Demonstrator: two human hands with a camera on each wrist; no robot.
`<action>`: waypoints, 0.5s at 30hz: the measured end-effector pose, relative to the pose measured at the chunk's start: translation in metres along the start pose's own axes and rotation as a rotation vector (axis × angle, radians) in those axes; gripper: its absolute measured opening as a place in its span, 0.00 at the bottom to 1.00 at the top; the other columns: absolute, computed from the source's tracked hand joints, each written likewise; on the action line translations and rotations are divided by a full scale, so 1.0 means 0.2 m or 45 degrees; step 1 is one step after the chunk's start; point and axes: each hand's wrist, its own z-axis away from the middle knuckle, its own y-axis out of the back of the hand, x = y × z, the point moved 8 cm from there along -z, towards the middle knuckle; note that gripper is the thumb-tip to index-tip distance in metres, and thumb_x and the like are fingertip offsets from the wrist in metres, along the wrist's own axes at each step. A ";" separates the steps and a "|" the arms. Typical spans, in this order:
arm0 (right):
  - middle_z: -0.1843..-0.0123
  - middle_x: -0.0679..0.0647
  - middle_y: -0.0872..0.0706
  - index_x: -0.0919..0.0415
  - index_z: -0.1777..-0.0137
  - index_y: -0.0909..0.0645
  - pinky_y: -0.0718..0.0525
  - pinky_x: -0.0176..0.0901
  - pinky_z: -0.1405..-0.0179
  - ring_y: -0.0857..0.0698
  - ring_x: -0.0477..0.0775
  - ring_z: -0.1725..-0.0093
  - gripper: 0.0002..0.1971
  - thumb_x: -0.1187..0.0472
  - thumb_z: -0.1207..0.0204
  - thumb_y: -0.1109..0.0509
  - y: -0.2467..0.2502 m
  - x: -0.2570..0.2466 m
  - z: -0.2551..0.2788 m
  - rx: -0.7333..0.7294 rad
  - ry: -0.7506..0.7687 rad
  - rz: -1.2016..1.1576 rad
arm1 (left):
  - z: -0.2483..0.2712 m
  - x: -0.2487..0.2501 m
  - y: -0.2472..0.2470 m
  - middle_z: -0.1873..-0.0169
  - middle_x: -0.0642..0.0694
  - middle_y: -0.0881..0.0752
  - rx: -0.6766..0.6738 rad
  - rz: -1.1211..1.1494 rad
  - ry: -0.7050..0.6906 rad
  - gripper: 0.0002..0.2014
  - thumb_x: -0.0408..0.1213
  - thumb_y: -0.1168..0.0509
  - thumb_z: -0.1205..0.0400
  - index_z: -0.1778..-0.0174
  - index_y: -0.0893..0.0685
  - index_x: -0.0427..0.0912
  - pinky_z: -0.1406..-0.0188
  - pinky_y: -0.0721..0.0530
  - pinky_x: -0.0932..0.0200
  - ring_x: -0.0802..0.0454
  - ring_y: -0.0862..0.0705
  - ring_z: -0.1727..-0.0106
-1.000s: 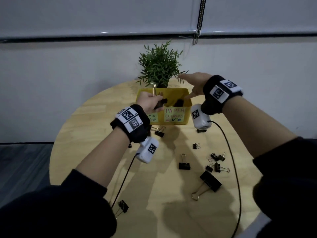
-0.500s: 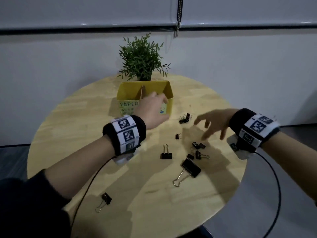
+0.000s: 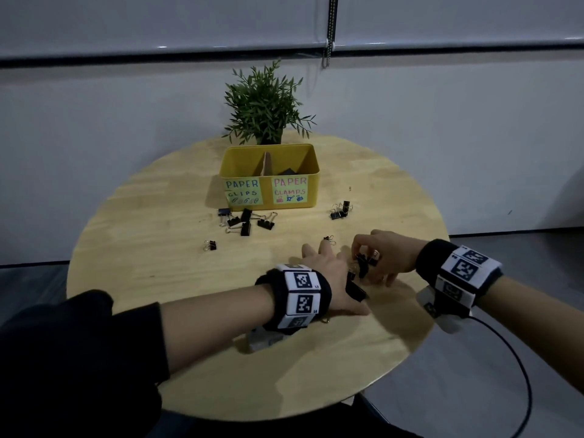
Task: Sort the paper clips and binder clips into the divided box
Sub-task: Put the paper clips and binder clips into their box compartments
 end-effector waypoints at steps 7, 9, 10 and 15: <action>0.42 0.56 0.30 0.53 0.41 0.28 0.12 0.53 0.53 0.21 0.61 0.47 0.28 0.50 0.36 0.18 0.01 -0.03 0.00 0.038 -0.014 0.149 | 0.00 -0.08 0.02 0.37 0.40 0.31 -0.016 0.039 0.038 0.29 0.55 0.31 0.26 0.35 0.31 0.45 0.45 0.22 0.38 0.34 0.31 0.37; 0.41 0.56 0.31 0.51 0.37 0.28 0.13 0.53 0.47 0.22 0.61 0.45 0.34 0.43 0.40 0.18 0.00 -0.05 -0.01 0.050 -0.025 0.164 | 0.00 -0.15 0.04 0.39 0.40 0.28 -0.056 0.035 0.042 0.28 0.52 0.31 0.26 0.36 0.29 0.42 0.43 0.21 0.40 0.36 0.30 0.37; 0.40 0.56 0.31 0.49 0.37 0.29 0.12 0.53 0.49 0.22 0.60 0.45 0.36 0.40 0.42 0.18 -0.01 -0.06 -0.01 0.050 -0.032 0.124 | 0.00 -0.19 0.05 0.42 0.41 0.26 -0.069 0.037 0.042 0.26 0.50 0.30 0.27 0.38 0.28 0.41 0.44 0.20 0.43 0.37 0.28 0.38; 0.42 0.57 0.33 0.47 0.39 0.30 0.09 0.51 0.69 0.15 0.65 0.52 0.29 0.41 0.35 0.23 -0.06 -0.13 -0.04 0.061 -0.049 0.081 | -0.05 -0.35 0.09 0.52 0.43 0.22 -0.090 0.228 -0.019 0.23 0.45 0.22 0.35 0.57 0.30 0.44 0.60 0.23 0.51 0.46 0.24 0.52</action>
